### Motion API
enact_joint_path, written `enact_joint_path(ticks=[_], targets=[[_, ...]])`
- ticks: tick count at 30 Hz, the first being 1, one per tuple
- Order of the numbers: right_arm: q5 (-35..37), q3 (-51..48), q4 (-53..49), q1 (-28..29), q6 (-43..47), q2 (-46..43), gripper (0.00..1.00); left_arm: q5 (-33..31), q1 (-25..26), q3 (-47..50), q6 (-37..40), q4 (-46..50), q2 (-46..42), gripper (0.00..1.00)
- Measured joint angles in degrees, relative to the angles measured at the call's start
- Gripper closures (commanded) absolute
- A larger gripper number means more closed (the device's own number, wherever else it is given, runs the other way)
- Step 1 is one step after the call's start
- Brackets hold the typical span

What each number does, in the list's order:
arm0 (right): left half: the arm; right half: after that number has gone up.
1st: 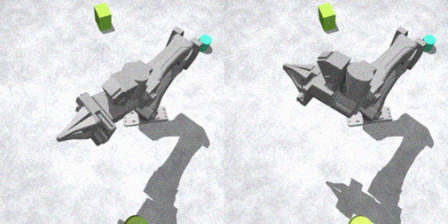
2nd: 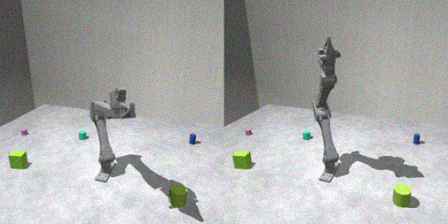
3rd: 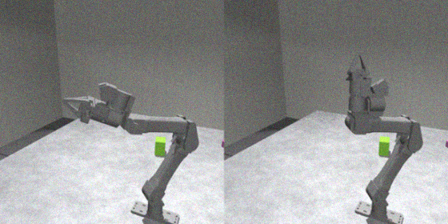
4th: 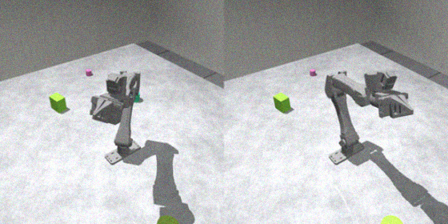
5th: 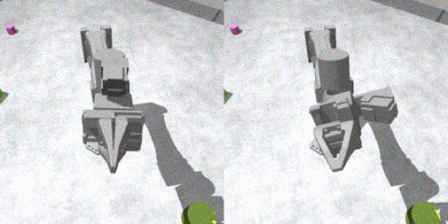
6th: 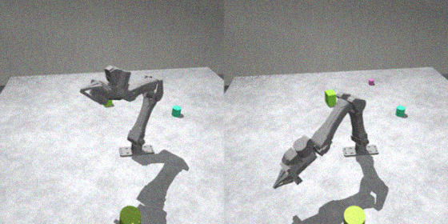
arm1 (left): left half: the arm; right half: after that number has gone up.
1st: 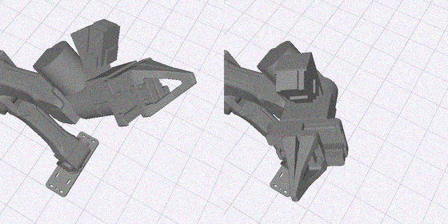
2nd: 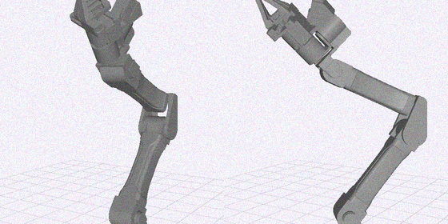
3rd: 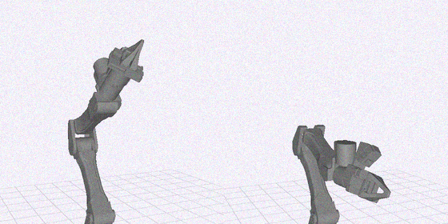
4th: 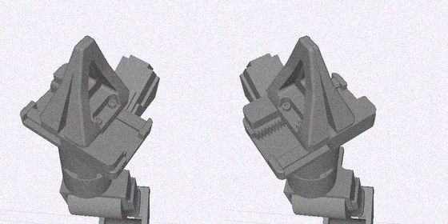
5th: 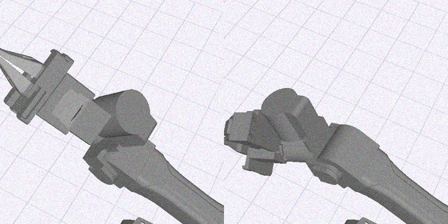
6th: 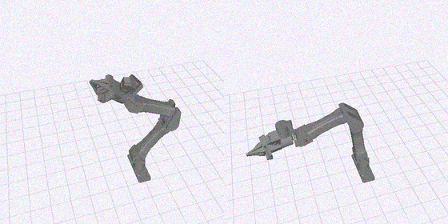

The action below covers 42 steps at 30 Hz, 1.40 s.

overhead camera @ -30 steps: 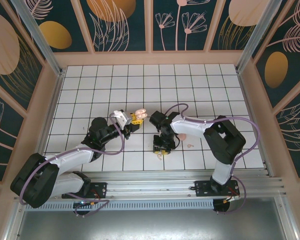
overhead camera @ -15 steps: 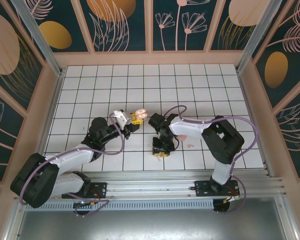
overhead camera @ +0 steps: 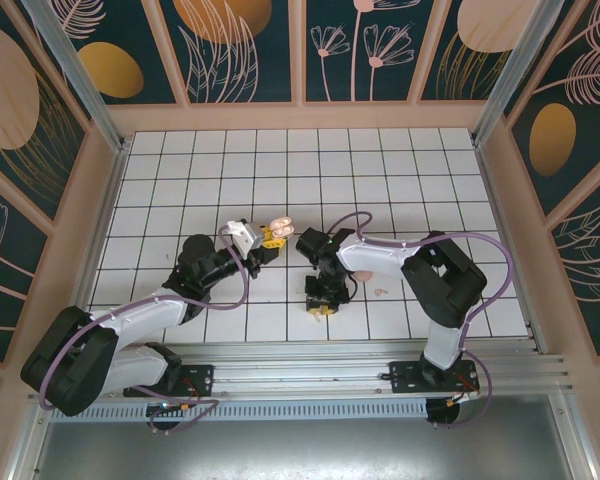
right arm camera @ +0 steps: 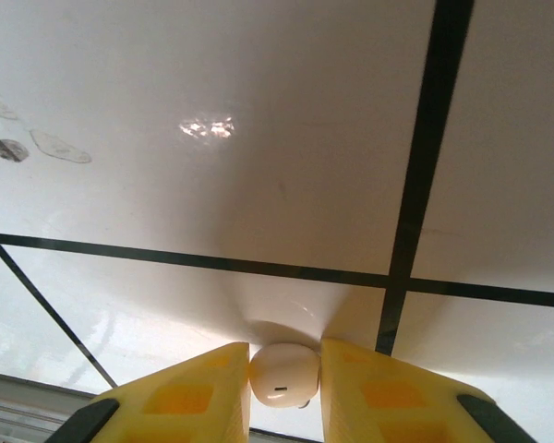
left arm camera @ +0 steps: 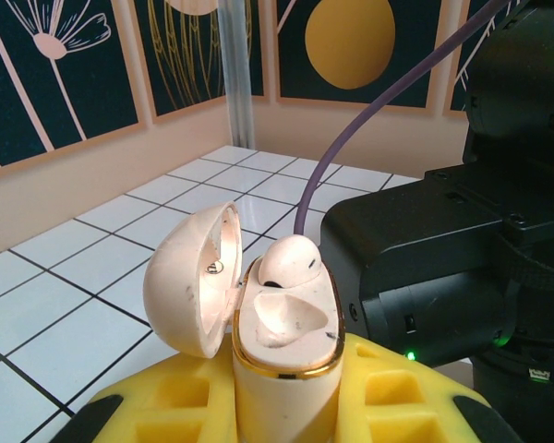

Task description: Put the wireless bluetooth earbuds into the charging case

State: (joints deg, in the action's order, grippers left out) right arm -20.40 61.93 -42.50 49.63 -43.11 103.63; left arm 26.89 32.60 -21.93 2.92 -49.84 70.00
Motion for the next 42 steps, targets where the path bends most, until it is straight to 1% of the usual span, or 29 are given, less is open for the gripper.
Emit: enact_joint_path(ticks=[5, 9, 14, 19, 25, 28, 35, 42], targets=[[1.7, -0.9, 0.7, 0.1, -1.6, -1.5, 0.77, 0.0, 0.0, 0.0, 0.0, 0.0, 0.0, 0.89], [4.7, -1.7, 2.4, 0.0, -3.4, -5.0, 0.77, 0.0, 0.0, 0.0, -0.1, 0.0, 0.0, 0.89], [9.6, -1.9, 6.5, -1.0, -4.2, -13.4, 0.77, 0.3, 0.0, 0.0, -0.7, -0.6, 0.8, 0.89], [15.1, -1.9, 12.9, -2.6, -3.7, -23.3, 0.77, 1.1, 0.0, -0.5, -1.4, -1.1, 2.8, 0.89], [20.8, -2.6, 20.9, -4.2, -0.8, -32.5, 0.78, 1.8, 0.0, -2.3, -1.8, -1.9, 4.7, 0.89], [21.9, -2.6, 24.7, -4.3, 1.2, -35.4, 0.78, 2.6, 0.0, -3.0, -2.0, -2.7, 5.4, 0.89], [21.5, -2.6, 32.9, -4.1, 4.3, -36.3, 0.78, 3.3, 0.0, -4.0, -2.2, -3.6, 5.9, 0.89], [20.1, -1.6, 38.2, -3.0, 6.0, -32.9, 0.78, 3.7, 0.0, -4.5, -2.4, -4.0, 5.9, 0.89]])
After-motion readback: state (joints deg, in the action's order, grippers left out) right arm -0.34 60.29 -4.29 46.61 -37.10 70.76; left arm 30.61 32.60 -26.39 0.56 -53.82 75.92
